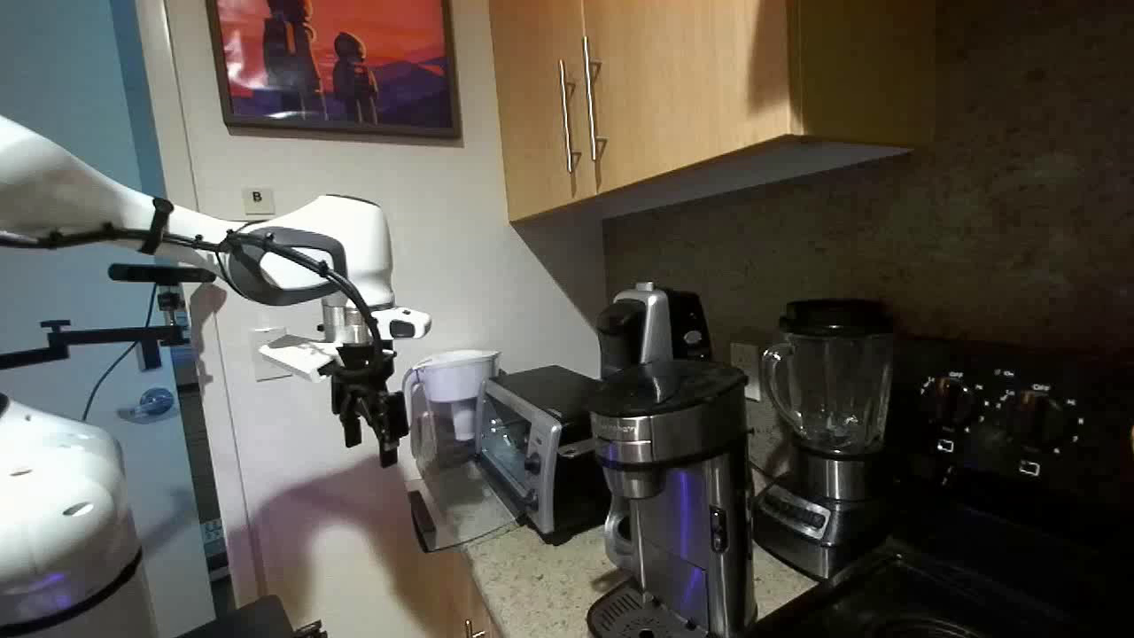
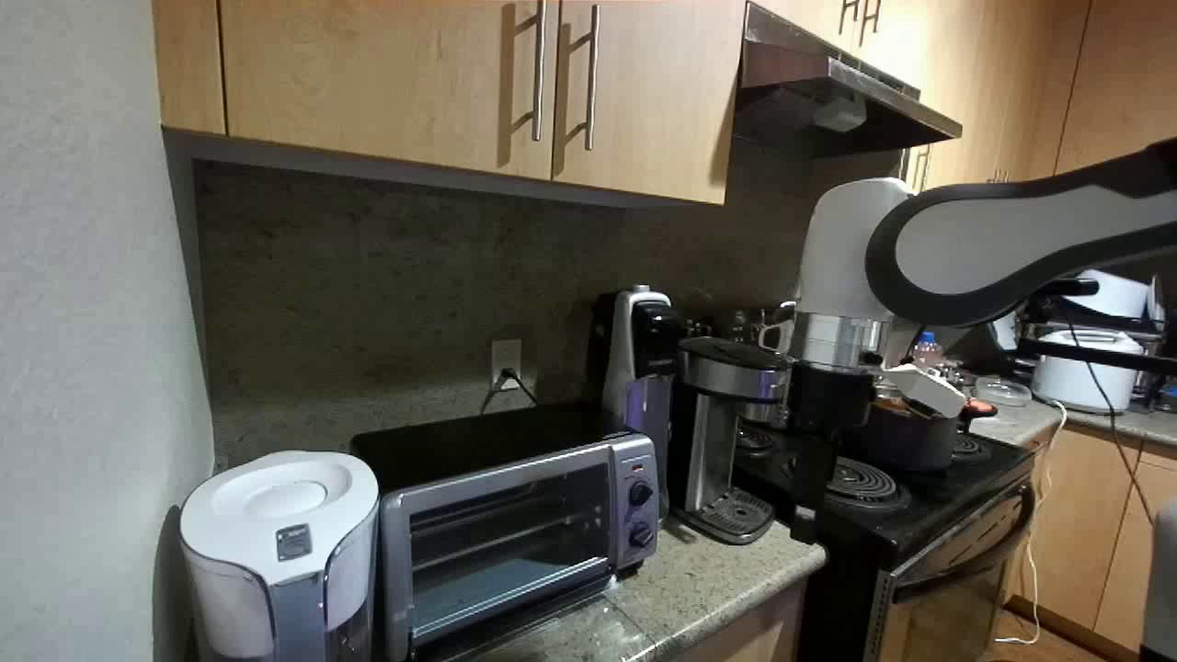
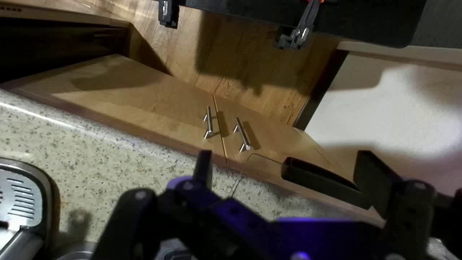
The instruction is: Close the oven door
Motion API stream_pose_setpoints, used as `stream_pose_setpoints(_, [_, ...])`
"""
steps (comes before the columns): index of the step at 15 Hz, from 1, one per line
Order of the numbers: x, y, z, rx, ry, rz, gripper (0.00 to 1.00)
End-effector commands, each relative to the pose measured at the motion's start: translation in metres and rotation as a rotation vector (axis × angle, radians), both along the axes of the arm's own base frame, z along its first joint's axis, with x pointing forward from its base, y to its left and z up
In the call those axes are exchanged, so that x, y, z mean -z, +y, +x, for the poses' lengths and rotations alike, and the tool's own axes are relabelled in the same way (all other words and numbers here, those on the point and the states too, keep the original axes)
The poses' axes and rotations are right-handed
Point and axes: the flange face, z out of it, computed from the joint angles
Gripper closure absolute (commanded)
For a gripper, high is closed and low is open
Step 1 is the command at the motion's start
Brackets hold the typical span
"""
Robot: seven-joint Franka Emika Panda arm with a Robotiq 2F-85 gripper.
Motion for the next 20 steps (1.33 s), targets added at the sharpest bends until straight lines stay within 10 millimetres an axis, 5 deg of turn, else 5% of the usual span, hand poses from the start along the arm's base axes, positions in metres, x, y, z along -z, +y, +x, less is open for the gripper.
stream_pose_setpoints(1, [0.000, 0.000, 0.000, 0.000, 0.001, 0.000, 0.00])
stream_pose_setpoints(5, [0.012, 0.012, 0.003, -0.051, 0.048, -0.013, 0.00])
stream_pose_setpoints(13, [0.074, 0.070, 0.009, -0.216, 0.239, -0.132, 0.00])
stream_pose_setpoints(19, [0.111, 0.078, 0.019, -0.215, 0.281, -0.248, 0.00])
stream_pose_setpoints(20, [0.118, 0.078, 0.021, -0.209, 0.284, -0.273, 0.12])
